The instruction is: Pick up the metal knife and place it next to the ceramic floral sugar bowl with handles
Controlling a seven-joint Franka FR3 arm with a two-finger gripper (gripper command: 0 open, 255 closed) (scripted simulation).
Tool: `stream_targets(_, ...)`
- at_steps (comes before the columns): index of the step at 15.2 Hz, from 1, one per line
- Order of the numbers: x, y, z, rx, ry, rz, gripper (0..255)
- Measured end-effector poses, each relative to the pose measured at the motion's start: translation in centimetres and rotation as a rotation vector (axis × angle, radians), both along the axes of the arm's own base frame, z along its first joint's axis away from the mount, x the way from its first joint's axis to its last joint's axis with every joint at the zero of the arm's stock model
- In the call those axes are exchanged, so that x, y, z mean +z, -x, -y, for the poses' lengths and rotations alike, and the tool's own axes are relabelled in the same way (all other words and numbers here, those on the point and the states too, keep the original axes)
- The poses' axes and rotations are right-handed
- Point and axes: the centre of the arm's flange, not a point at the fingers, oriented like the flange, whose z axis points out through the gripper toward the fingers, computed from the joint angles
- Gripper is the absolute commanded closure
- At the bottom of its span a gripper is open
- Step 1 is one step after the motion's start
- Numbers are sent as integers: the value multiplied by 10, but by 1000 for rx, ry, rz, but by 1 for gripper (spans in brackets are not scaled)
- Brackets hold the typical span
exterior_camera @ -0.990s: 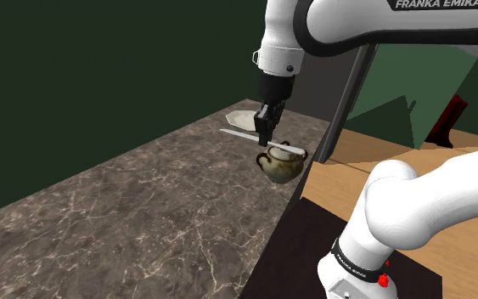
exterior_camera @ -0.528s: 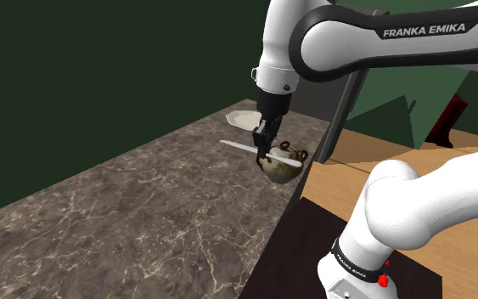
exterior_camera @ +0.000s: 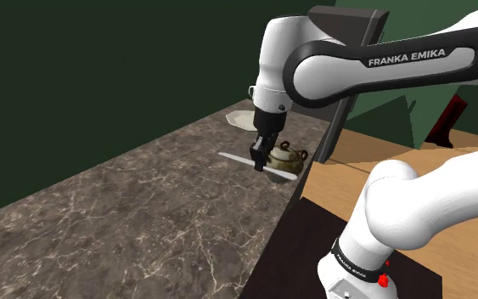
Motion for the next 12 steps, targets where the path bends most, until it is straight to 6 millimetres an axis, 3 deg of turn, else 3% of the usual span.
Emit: stream_targets(12,-65,0,1,0,0,0,255)
